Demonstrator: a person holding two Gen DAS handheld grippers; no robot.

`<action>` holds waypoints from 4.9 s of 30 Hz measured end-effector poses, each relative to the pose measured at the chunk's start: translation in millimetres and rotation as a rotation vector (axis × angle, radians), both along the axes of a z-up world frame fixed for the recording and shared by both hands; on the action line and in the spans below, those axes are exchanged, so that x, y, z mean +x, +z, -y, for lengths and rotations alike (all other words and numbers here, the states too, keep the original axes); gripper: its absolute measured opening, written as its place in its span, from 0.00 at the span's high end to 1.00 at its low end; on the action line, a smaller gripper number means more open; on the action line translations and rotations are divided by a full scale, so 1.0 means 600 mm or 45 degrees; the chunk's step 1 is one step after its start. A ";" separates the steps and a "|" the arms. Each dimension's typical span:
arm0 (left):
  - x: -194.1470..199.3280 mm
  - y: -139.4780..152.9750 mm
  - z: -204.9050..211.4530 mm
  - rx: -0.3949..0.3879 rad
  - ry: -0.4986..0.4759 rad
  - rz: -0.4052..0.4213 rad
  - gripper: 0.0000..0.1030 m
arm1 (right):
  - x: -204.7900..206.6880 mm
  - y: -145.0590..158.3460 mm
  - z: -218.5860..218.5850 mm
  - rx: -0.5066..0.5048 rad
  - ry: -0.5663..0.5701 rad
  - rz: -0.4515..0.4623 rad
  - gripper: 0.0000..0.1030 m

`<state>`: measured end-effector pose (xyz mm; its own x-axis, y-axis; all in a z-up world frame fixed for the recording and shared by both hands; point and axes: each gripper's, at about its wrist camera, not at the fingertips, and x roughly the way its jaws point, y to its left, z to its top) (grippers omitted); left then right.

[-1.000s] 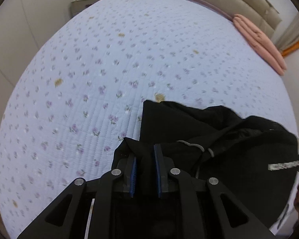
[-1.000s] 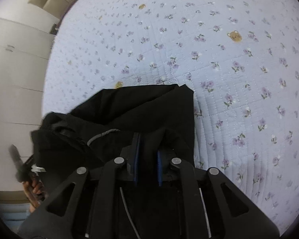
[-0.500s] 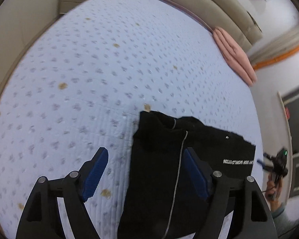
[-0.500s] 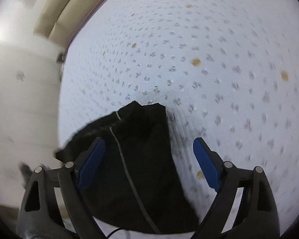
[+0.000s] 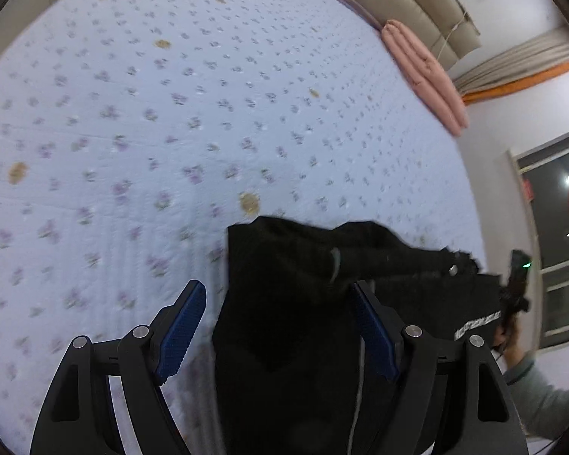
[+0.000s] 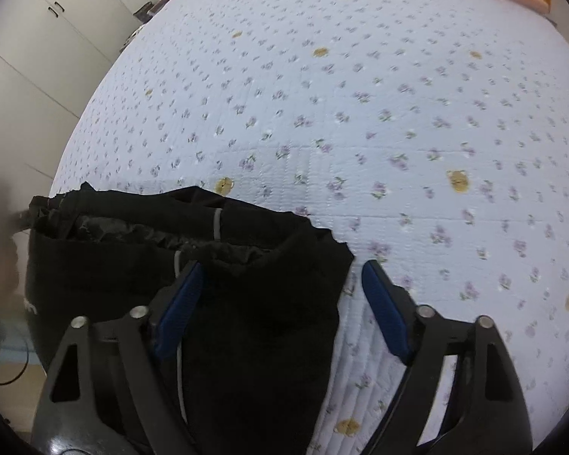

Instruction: Fold large clothes

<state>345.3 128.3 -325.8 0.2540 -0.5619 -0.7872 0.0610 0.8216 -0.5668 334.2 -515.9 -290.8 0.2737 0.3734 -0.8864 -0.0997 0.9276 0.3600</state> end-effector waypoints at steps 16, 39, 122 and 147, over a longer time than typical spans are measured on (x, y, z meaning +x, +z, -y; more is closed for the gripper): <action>-0.012 0.193 0.017 0.114 0.082 0.418 0.88 | -0.007 0.204 -0.016 -0.366 -0.156 0.388 0.87; 0.068 -0.008 -0.081 0.246 0.384 0.015 0.31 | 0.067 -0.051 0.134 0.140 -0.557 -0.113 0.43; -0.133 0.040 -0.039 0.250 0.336 0.012 0.08 | -0.109 -0.006 0.035 -0.087 -0.242 -0.095 0.16; -0.076 -0.092 -0.011 -0.012 0.217 -0.162 0.08 | -0.071 -0.119 0.047 0.389 -0.168 -0.183 0.09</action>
